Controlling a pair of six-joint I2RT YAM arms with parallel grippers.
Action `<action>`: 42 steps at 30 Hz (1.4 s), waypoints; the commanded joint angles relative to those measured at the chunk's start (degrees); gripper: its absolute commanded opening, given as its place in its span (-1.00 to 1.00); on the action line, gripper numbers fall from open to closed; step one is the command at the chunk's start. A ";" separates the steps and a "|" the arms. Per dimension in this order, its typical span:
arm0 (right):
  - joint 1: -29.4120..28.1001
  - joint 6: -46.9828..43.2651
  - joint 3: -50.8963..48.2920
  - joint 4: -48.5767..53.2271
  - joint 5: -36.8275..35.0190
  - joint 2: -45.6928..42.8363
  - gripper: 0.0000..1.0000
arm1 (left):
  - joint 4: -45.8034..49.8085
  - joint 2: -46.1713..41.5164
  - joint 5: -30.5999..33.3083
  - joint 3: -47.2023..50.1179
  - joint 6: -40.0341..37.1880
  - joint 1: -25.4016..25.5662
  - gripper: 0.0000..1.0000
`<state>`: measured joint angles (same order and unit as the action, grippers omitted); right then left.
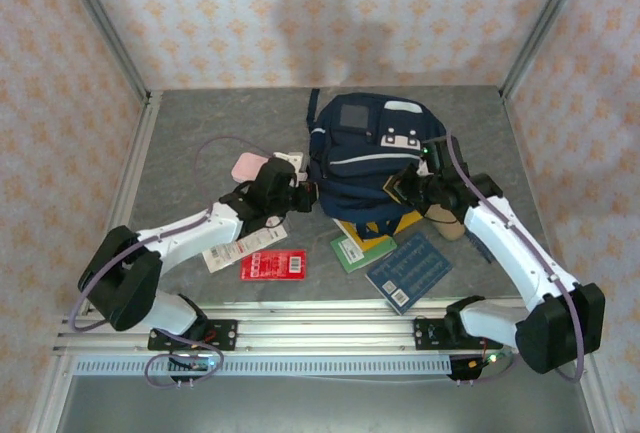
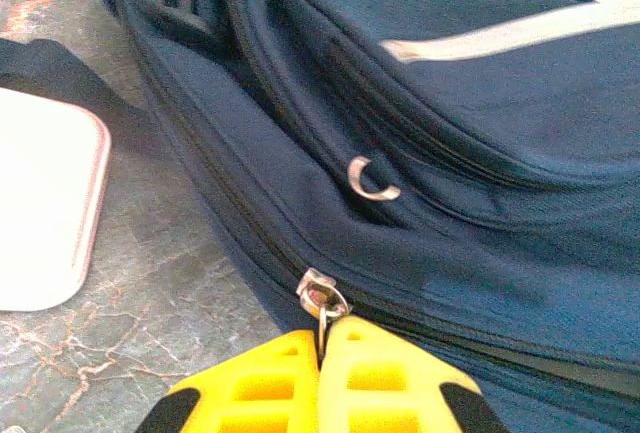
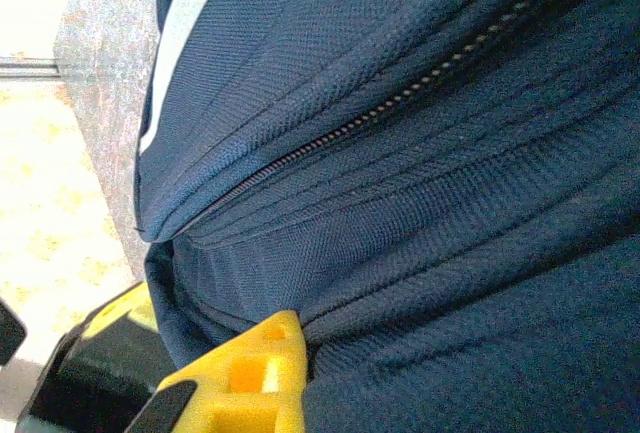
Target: Pack books, pencil case, and school supplies into a backpack
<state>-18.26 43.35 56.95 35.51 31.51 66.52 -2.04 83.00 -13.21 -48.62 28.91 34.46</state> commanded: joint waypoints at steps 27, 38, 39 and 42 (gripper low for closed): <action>1.99 -11.83 -1.28 -2.71 12.35 -3.68 -1.00 | -7.43 21.97 -4.56 -15.54 4.88 -12.01 -1.00; 4.02 -8.95 1.51 7.53 -3.04 -0.31 -0.12 | -15.11 22.23 -13.81 -13.38 8.07 -11.84 -1.00; 3.99 -7.43 2.03 8.70 -4.06 -0.05 -0.06 | -15.14 22.00 -14.03 -13.17 8.10 -11.39 -1.00; 3.56 -3.33 3.87 12.30 -6.46 -0.95 -0.01 | -15.09 20.71 -13.95 -11.52 8.07 -9.17 -1.00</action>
<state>-14.46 35.94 57.30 42.72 30.35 66.39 -12.95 105.14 -27.16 -61.36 35.79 24.03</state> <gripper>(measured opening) 0.491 0.042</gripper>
